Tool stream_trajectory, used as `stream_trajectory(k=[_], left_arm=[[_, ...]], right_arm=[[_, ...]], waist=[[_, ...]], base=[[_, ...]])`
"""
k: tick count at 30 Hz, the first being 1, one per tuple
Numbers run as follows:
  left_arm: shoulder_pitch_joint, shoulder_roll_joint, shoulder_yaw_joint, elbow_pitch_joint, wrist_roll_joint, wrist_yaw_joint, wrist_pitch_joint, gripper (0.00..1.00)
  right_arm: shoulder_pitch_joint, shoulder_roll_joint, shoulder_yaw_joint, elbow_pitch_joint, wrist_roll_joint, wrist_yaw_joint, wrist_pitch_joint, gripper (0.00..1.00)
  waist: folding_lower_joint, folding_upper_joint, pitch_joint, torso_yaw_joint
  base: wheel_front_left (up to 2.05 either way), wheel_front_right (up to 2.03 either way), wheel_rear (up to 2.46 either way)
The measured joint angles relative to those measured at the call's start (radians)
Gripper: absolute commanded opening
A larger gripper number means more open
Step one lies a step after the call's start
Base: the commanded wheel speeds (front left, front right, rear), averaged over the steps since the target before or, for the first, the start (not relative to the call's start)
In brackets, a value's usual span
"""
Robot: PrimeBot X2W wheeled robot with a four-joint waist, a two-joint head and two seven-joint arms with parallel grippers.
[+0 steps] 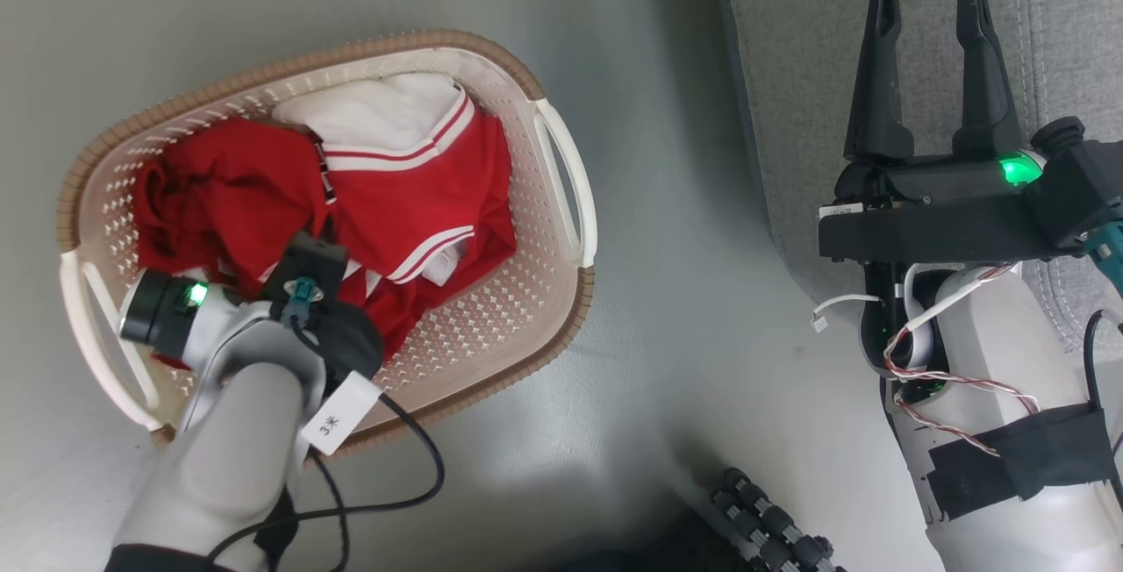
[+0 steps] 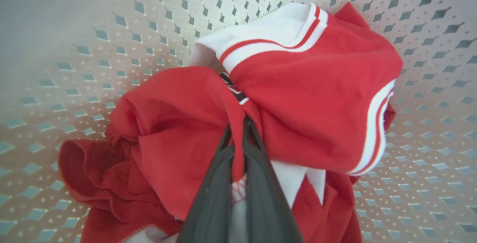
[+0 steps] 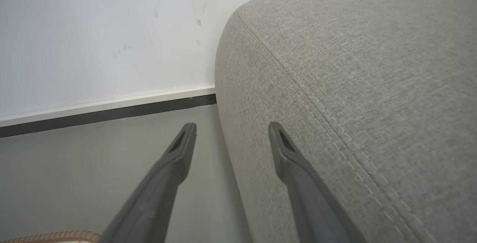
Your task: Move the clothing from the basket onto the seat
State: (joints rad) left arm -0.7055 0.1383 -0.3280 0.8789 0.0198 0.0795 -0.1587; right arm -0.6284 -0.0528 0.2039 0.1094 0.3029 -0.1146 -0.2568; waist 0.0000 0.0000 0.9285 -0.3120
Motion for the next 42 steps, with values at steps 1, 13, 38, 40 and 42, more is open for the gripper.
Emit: stream_trajectory(k=[1, 13, 38, 40, 42], left_arm=[[-0.005, -0.005, 0.0, 0.001, -0.001, 0.0, -0.007, 0.0], [-0.005, -0.061, -0.018, -0.009, -0.037, -0.066, -0.065, 0.0], [0.064, -0.091, -0.096, -0.206, -0.136, -0.185, -0.091, 0.0], [0.065, -0.092, -0.099, -0.226, -0.143, -0.186, -0.091, 0.0], [0.072, -0.092, -0.102, -0.25, -0.146, -0.187, -0.091, 0.0]], right_arm=[[0.0, 0.0, 0.0, 0.002, 0.0, 0.0, 0.0, 1.0], [0.005, 0.0, -0.028, 0.061, -0.013, 0.0, 0.0, 1.0], [0.127, -0.03, -0.066, 0.199, -0.057, 0.05, 0.0, 1.0], [0.133, -0.03, -0.065, 0.212, -0.057, 0.055, 0.0, 1.0], [0.14, -0.03, -0.061, 0.219, -0.059, 0.062, 0.0, 1.0]], waist=[[0.0, 0.0, -0.004, 0.002], [0.0, 0.0, -0.091, 0.037], [-0.0001, -0.0001, -0.423, 0.169], [-0.0001, -0.0001, -0.453, 0.18], [-0.0001, -0.0001, -0.482, 0.189]], base=[[0.0, 0.0, 0.0], [0.0, 0.0, 0.0], [0.0, 0.0, 0.0], [0.0, 0.0, 0.0], [0.0, 0.0, 0.0]])
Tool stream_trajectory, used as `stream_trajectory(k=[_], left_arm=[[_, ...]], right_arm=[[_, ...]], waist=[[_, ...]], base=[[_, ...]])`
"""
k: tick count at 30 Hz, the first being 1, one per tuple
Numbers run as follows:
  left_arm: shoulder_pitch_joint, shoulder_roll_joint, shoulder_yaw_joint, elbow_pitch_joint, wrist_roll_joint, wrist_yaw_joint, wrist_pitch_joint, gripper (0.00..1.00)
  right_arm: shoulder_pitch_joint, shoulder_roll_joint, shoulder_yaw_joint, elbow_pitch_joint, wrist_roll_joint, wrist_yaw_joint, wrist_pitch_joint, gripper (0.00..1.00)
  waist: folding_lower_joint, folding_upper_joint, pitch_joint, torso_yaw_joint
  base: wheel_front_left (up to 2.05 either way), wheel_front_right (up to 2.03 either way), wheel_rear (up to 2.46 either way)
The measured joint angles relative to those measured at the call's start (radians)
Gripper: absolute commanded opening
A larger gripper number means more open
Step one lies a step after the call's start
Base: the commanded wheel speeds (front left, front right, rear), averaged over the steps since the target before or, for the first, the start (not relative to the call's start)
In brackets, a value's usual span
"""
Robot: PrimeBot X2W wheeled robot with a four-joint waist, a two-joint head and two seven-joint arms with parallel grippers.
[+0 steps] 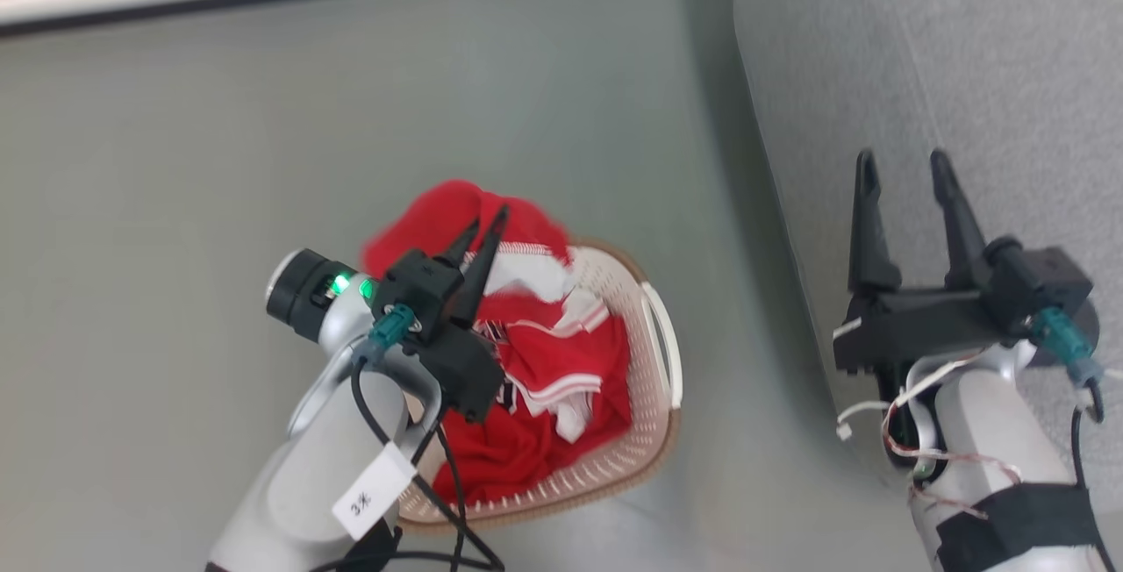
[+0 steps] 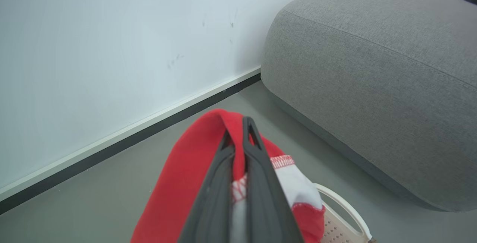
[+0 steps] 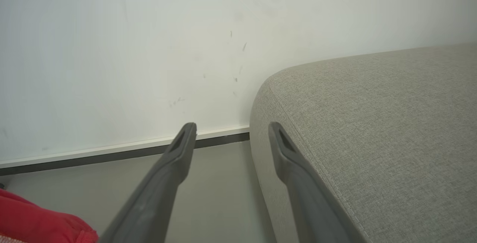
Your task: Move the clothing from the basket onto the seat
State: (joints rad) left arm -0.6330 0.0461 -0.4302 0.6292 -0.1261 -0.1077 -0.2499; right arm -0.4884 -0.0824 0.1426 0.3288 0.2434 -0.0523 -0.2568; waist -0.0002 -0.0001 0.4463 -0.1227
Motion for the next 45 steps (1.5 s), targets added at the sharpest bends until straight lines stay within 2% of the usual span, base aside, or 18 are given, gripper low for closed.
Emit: stream_trajectory(k=[10, 23, 31, 38, 45], left_arm=[[0.059, -0.001, -0.011, -0.07, -0.042, -0.008, 0.0, 0.0], [0.154, 0.003, -0.033, -0.091, -0.069, -0.016, 0.0, 0.0], [0.213, 0.02, -0.038, -0.114, -0.102, -0.016, 0.0, 0.0], [0.217, 0.034, -0.037, -0.157, -0.111, -0.017, 0.002, 0.0], [0.23, 0.045, -0.037, -0.193, -0.117, -0.017, 0.021, 0.0]], right_arm=[[0.08, 0.002, 0.015, 0.045, -0.002, 0.035, 0.0, 1.0], [0.21, 0.008, 0.042, 0.099, -0.007, 0.062, 0.0, 1.0], [0.279, 0.01, 0.095, 0.101, -0.025, 0.107, 0.0, 1.0], [0.297, 0.01, 0.154, 0.1, -0.045, 0.133, 0.0, 1.0], [0.287, 0.011, 0.242, 0.112, -0.065, 0.16, 0.0, 1.0]], waist=[[0.0001, -0.0001, -0.152, 0.037], [0.0, 0.0, -0.349, 0.063], [-0.0001, 0.0, -0.463, 0.065], [0.0, 0.0, -0.52, 0.06], [0.0002, 0.0001, -0.53, 0.055]], base=[[0.0, 0.0, 0.0], [0.0, 0.0, 0.0], [0.0, 0.0, 0.0], [0.0, 0.0, 0.0], [0.0, 0.0, 0.0]])
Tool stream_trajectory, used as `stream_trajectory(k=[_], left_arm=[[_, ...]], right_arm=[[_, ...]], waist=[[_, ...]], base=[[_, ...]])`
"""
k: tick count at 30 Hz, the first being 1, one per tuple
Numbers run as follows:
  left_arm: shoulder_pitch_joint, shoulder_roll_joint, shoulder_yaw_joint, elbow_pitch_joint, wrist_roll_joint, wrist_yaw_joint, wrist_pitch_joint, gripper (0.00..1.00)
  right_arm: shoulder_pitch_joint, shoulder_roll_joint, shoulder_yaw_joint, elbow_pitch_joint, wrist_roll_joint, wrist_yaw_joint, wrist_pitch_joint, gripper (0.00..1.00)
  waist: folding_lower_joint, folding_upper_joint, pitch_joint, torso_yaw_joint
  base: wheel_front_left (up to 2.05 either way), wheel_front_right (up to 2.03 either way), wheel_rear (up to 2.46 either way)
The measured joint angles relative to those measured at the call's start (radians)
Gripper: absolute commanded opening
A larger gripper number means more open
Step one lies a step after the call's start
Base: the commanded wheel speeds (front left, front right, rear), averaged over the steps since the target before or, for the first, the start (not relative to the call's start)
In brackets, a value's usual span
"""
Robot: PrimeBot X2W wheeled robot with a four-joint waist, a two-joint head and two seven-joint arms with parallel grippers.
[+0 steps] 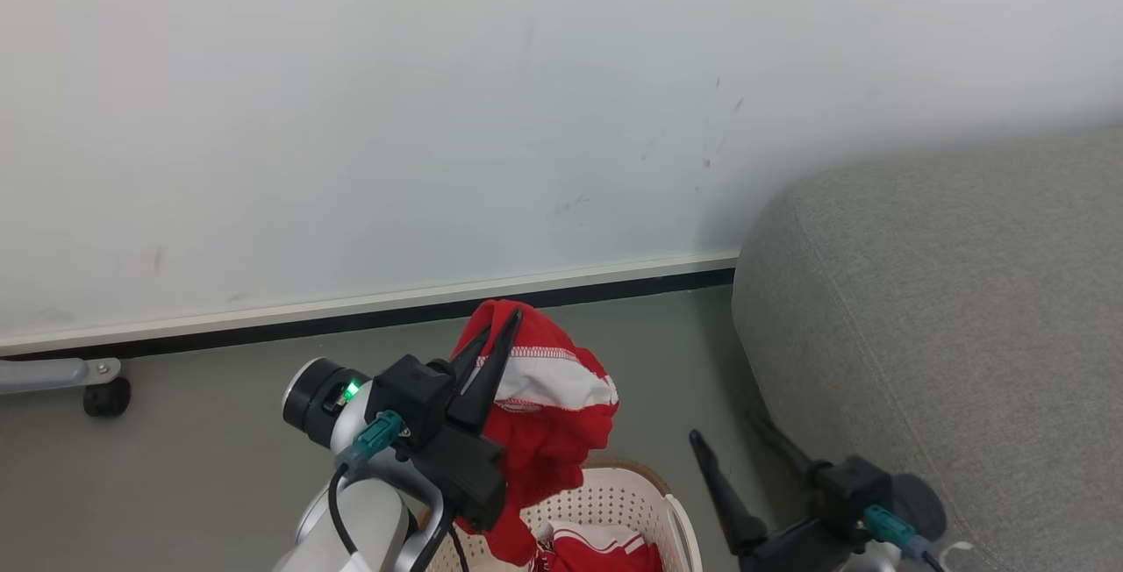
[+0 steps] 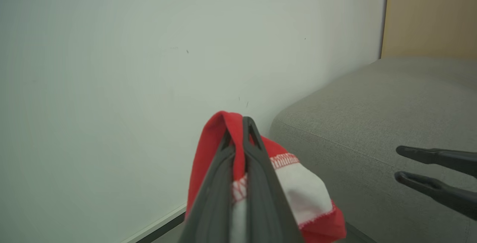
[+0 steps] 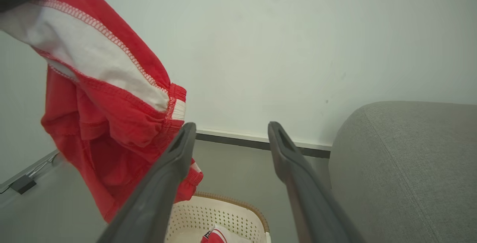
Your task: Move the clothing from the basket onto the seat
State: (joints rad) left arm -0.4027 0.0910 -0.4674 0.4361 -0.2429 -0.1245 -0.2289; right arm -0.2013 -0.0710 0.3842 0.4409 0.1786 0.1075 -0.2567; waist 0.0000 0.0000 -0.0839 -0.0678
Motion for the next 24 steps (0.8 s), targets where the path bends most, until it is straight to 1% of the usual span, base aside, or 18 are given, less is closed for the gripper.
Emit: stream_trajectory(k=[7, 12, 14, 15, 20, 24], left_arm=[[0.0, -0.002, -0.006, -0.031, 0.0, 0.0, 0.023, 0.0], [-0.002, -0.01, -0.033, -0.054, 0.0, 0.0, 0.046, 0.0], [-0.004, -0.012, -0.038, -0.059, 0.0, 0.0, 0.052, 0.0], [-0.004, -0.012, -0.038, -0.059, 0.0, 0.0, 0.052, 0.0], [-0.007, -0.013, -0.047, -0.072, 0.0, 0.0, 0.069, 0.0], [-0.007, -0.014, -0.051, -0.092, -0.001, 0.0, 0.079, 0.0]], right_arm=[[-0.069, 0.001, 0.105, 0.054, -0.013, 0.016, 0.0, 1.0], [-0.128, 0.001, 0.185, 0.117, -0.039, 0.016, 0.0, 1.0], [-0.152, 0.0, 0.234, 0.13, -0.039, 0.016, 0.0, 1.0], [-0.152, 0.0, 0.234, 0.13, -0.039, 0.016, 0.0, 1.0], [-0.19, 0.004, 0.337, 0.161, -0.027, 0.017, 0.0, 1.0], [-0.218, 0.004, 0.365, 0.191, 0.001, 0.017, 0.0, 1.0]], waist=[[0.0, 0.0, 0.004, 0.003], [0.0, 0.0, 0.012, 0.018], [0.0, 0.0, 0.015, 0.025], [0.0, 0.0, 0.015, 0.025], [0.0, 0.0, 0.023, 0.041], [0.0, 0.0, 0.027, 0.046]], base=[[0.0, 0.0, 0.0], [0.0, 0.0, 0.0], [0.0, 0.0, 0.0], [0.0, 0.0, 0.0], [0.0, 0.0, 0.0], [0.0, 0.0, 0.0]])
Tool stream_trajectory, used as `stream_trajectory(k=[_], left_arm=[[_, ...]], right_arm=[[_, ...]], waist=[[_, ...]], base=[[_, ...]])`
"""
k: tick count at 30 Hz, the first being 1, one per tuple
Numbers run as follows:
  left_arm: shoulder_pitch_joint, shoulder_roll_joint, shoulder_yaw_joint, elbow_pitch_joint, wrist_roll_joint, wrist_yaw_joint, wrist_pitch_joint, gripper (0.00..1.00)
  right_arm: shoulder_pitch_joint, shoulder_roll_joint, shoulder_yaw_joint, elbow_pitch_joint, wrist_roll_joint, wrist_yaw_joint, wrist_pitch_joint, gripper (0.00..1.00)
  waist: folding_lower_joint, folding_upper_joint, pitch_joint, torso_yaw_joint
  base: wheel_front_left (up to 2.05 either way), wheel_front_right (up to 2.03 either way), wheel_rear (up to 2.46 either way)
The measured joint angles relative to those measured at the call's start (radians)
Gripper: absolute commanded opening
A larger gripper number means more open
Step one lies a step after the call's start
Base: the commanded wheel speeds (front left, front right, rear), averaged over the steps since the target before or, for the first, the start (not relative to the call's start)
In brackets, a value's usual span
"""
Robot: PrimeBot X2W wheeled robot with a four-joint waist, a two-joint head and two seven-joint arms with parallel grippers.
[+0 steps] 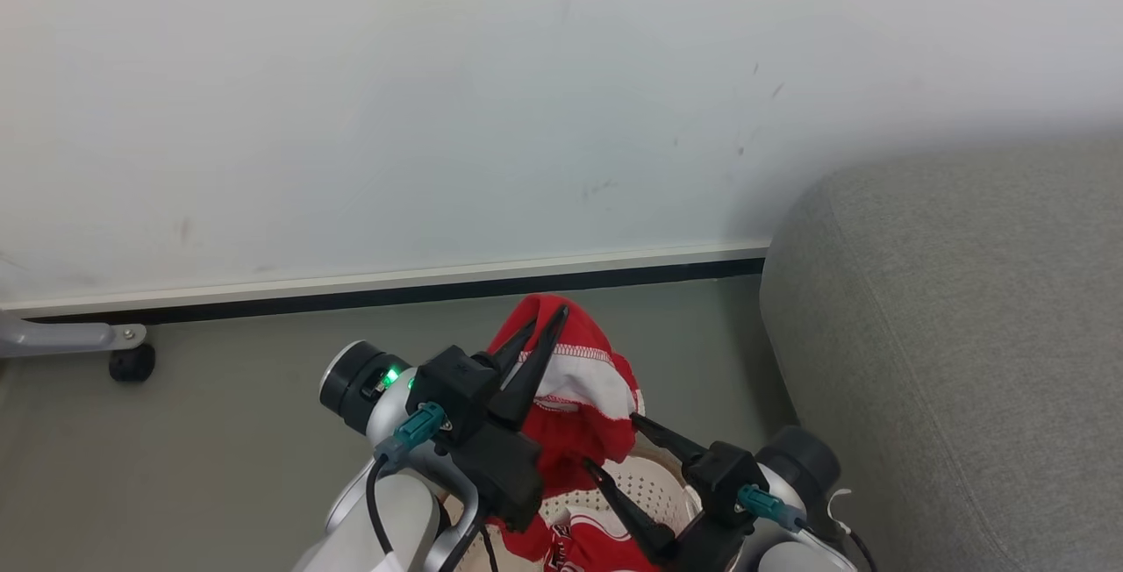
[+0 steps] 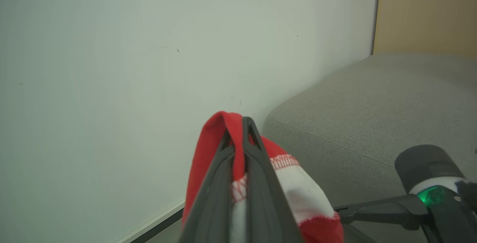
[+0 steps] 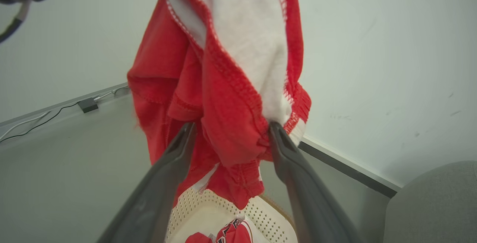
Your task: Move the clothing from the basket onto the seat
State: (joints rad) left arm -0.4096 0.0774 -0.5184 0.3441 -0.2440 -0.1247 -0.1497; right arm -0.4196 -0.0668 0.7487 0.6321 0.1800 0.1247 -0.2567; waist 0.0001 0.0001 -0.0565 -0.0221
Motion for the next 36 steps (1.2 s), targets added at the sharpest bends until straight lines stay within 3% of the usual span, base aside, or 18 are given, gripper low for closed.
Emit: stream_trajectory(k=[15, 16, 17, 18, 20, 29, 30, 33, 34, 36], left_arm=[[0.0, -0.002, -0.012, -0.045, -0.009, 0.0, 0.029, 0.0], [0.001, -0.002, -0.012, -0.046, -0.009, 0.0, 0.034, 0.0], [0.001, -0.003, -0.012, -0.047, -0.01, 0.0, 0.034, 0.0], [0.001, -0.003, -0.012, -0.048, -0.011, 0.0, 0.034, 0.0], [0.002, -0.003, -0.012, -0.049, -0.012, 0.0, 0.034, 0.0], [0.022, 0.007, 0.016, -0.049, -0.043, 0.008, 0.035, 0.0], [0.03, 0.011, 0.021, -0.049, -0.047, 0.012, 0.034, 0.03], [0.042, 0.017, 0.035, -0.046, -0.053, 0.02, 0.033, 0.72], [0.047, 0.019, 0.04, -0.045, -0.054, 0.021, 0.032, 1.0], [0.051, 0.021, 0.049, -0.044, -0.057, 0.028, 0.027, 1.0]], right_arm=[[-0.134, 0.001, 0.022, 0.123, 0.035, 0.0, 0.0, 0.99], [-0.14, 0.002, 0.028, 0.125, 0.04, 0.0, 0.0, 0.67], [-0.145, 0.002, 0.032, 0.125, 0.046, 0.0, 0.0, 0.49], [-0.149, 0.002, 0.036, 0.126, 0.055, 0.0, 0.0, 0.4], [-0.15, 0.003, 0.04, 0.126, 0.069, 0.0, 0.0, 0.03], [-0.167, 0.003, 0.032, 0.104, 0.11, 0.0, 0.0, 0.0], [-0.167, 0.003, 0.026, 0.099, 0.119, 0.0, 0.0, 0.0], [-0.167, 0.003, 0.004, 0.087, 0.129, 0.0, 0.0, 0.0], [-0.167, 0.0, -0.004, 0.084, 0.13, 0.0, 0.0, 0.0], [-0.167, -0.008, -0.024, 0.076, 0.133, 0.0, 0.0, 0.0]], waist=[[0.0, 0.0, 0.01, -0.001], [0.0, 0.0, 0.011, -0.002], [0.0, 0.0, 0.012, -0.002], [0.0, 0.0, 0.013, -0.003], [0.0, 0.0, 0.014, -0.005], [0.0, 0.0, 0.018, -0.025], [0.0, 0.0001, 0.018, -0.029], [0.0, 0.0, 0.02, -0.043], [0.0, 0.0, 0.02, -0.047], [0.0, 0.0, 0.021, -0.057]], base=[[0.0, 0.0, 0.0], [0.0, 0.0, 0.0], [0.0, 0.0, 0.0], [0.0, 0.0, 0.0], [0.0, 0.0, 0.0], [0.0, 0.0, 0.0], [0.0, 0.0, 0.0], [0.0, 0.0, 0.0], [0.0, 0.0, 0.0], [0.0, 0.0, 0.0]])
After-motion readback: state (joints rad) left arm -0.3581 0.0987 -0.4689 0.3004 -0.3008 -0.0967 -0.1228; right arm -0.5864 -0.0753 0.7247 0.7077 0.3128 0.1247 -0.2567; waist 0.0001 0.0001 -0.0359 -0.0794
